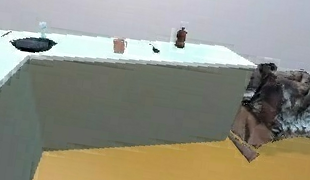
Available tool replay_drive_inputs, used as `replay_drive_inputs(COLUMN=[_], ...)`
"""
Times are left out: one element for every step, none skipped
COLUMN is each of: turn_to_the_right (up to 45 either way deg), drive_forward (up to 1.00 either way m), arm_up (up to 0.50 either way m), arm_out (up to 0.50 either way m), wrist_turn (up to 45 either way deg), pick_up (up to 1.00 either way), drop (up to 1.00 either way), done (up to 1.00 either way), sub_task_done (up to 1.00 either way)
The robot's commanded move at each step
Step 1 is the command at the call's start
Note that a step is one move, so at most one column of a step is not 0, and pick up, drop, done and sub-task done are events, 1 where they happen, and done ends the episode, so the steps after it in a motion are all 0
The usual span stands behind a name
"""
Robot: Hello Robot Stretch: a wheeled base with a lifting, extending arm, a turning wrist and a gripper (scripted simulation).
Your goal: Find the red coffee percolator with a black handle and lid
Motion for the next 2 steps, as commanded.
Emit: replay_drive_inputs(turn_to_the_right=[0.0,0.0], drive_forward=[0.95,0.0], arm_up=[0.0,0.0], arm_out=[0.0,0.0], wrist_turn=[0.0,0.0], pick_up=[0.0,0.0], drop=[0.0,0.0], done=[0.0,1.0], sub_task_done=[0.0,0.0])
